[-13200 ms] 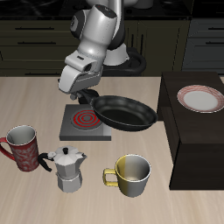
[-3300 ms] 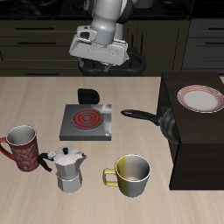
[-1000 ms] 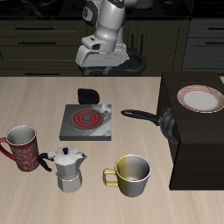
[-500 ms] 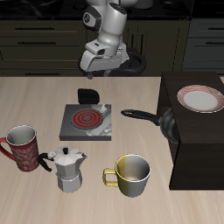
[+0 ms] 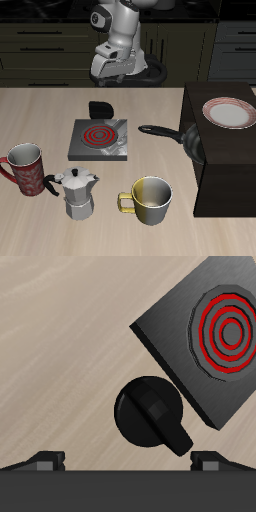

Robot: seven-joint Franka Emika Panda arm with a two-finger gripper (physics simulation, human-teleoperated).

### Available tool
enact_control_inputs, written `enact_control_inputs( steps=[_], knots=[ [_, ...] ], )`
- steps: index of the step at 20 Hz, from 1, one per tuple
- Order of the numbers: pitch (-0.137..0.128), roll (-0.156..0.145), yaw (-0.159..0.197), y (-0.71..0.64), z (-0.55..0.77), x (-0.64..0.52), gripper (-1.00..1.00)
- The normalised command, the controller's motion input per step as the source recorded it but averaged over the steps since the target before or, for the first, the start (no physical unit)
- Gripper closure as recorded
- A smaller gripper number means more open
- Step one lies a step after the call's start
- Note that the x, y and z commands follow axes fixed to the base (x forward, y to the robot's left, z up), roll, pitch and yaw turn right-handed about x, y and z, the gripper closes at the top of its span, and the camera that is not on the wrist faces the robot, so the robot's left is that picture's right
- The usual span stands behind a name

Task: Place the frying pan on the top layer of the shelf and turn off the stove

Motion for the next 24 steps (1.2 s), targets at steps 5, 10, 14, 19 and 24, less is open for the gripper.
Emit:
enact_control_inputs(
  steps=[5, 10, 14, 19, 24],
  knots=[
    [0.018, 0.045, 0.061, -0.15, 0.1, -0.07, -1.0],
    [0.034, 0.053, 0.03, -0.31, 0.17, 0.06, -1.0],
    [0.005, 0.028, -0.03, -0.25, 0.06, 0.05, -1.0],
    [-0.03, 0.021, -0.07, -0.14, 0.1, 0.07, -1.0],
    [0.041, 0.054, -0.111, -0.4, 0.21, 0.22, -1.0]
  ],
)
